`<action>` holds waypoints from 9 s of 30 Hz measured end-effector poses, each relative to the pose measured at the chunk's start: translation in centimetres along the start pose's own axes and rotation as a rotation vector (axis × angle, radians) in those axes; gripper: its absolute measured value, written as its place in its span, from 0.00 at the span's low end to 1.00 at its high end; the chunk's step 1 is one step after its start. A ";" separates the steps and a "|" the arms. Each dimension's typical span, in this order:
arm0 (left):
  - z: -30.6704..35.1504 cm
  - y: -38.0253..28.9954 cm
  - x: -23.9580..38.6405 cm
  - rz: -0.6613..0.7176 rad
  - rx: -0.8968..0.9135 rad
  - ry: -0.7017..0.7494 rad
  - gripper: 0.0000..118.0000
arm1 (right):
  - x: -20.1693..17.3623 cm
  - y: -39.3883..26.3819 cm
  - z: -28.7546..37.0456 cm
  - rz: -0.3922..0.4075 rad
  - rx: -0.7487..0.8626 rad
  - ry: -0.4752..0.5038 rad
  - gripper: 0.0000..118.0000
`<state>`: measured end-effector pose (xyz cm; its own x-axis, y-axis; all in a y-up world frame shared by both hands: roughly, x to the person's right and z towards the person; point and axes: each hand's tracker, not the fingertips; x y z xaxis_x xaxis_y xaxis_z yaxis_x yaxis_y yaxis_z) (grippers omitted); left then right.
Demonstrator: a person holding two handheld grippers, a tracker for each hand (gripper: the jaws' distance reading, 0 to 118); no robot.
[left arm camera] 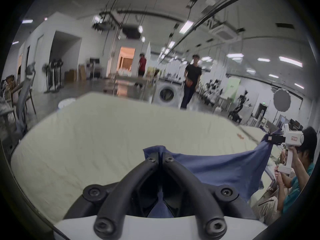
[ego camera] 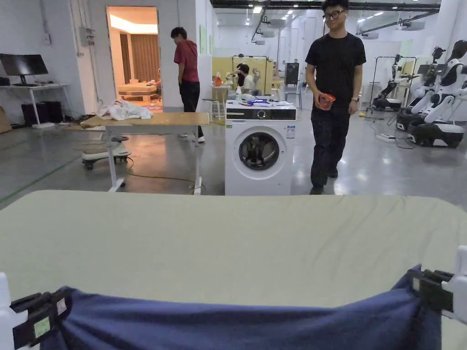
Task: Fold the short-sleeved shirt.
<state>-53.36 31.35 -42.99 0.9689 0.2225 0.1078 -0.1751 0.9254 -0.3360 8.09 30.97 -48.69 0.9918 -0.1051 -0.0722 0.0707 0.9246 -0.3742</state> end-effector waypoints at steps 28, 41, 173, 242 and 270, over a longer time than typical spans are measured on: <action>-5.4 24.5 4.7 -0.158 0.329 0.167 0.00 | -8.1 28.2 -2.3 0.153 0.376 -0.112 0.01; -15.6 28.6 3.6 -0.180 0.297 0.225 0.00 | -9.8 35.7 -10.6 0.138 0.412 -0.208 0.01; 3.6 -25.5 -0.5 -0.070 -0.406 0.116 0.07 | 0.9 -28.4 10.8 -0.247 -0.280 -0.192 0.63; 16.8 -13.8 9.6 -0.188 0.167 0.082 0.00 | -9.2 -16.1 16.5 0.011 0.121 0.037 0.00; -16.0 -17.5 -2.9 -0.140 -0.480 0.197 0.10 | -3.4 -18.8 13.2 -0.119 -0.114 -0.131 0.00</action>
<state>-50.33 9.58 -52.42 0.9998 0.0023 0.0204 0.0132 0.6873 -0.7263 4.83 18.82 -29.18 0.9830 -0.1561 0.0968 0.1834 0.8605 -0.4753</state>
